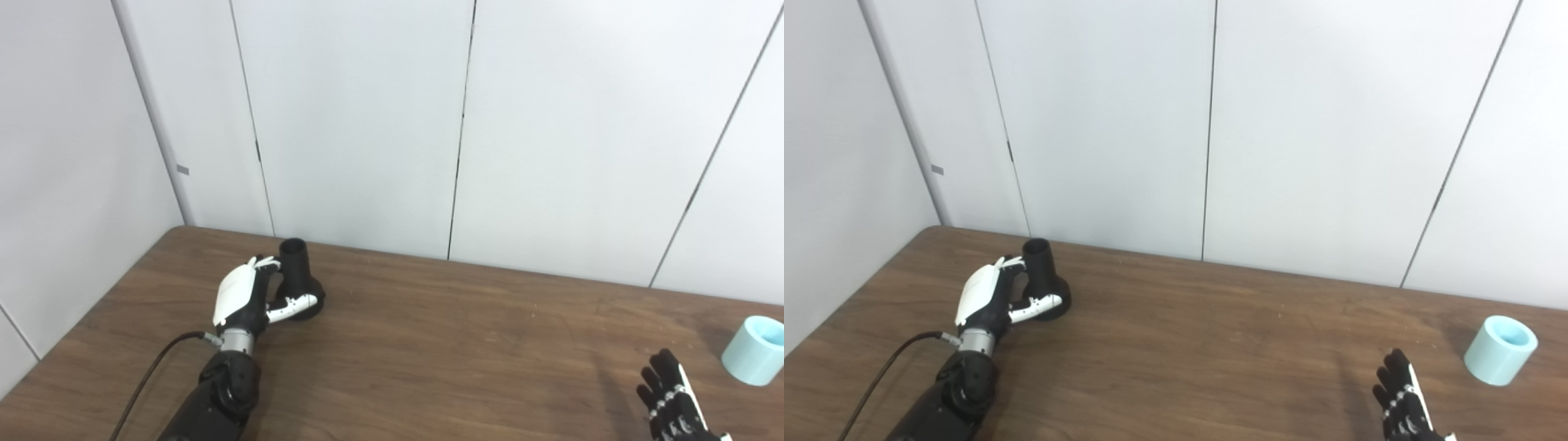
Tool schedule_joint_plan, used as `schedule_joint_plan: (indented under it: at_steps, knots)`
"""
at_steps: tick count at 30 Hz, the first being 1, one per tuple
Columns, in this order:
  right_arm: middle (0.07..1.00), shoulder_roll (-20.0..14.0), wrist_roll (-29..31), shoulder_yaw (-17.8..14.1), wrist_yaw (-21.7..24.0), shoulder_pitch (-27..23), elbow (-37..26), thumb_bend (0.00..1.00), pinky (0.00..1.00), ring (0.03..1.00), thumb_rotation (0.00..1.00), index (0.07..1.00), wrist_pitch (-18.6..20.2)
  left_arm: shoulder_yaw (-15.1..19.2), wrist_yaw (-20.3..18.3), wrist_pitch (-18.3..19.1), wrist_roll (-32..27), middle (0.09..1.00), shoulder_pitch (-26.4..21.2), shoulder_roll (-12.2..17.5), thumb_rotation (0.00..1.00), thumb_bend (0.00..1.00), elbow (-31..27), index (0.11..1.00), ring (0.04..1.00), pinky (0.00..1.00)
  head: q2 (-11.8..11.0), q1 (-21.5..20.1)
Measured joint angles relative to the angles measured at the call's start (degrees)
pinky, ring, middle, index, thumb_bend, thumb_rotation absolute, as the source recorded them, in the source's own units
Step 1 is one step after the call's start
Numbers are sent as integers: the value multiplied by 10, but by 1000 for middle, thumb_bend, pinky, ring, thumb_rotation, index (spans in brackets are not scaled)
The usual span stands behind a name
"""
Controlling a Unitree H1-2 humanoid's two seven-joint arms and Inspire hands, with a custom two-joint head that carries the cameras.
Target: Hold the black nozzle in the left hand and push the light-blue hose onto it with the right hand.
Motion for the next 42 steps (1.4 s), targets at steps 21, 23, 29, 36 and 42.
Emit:
schedule_joint_plan:
  at_steps: [21,23,29,36,42]
  knots:
    - [1000,7,0,3,-1,6,-8,715,989,1000,825,1000,23,-61,-42,-22,38,885,2,-89,664,631,-34,492,1000,1000,18,-33]
    - [1000,13,0,5,-1,12,-16,719,989,1000,822,1000,28,-69,-46,-22,43,886,2,-90,678,641,-35,494,1000,1000,20,-38]
    - [1000,24,-10,10,-7,21,-26,727,986,996,807,1000,47,-89,-69,-23,44,891,11,-96,682,628,-56,496,1000,1000,32,-63]
    - [1000,38,-31,25,-27,25,-37,717,971,992,803,1000,74,-112,-93,-38,59,894,18,-96,672,618,-76,489,1000,1000,40,-80]
    - [1000,42,-42,32,-39,25,-39,703,969,994,803,1000,89,-126,-105,-51,69,894,18,-90,674,625,-78,489,1000,1000,47,-88]
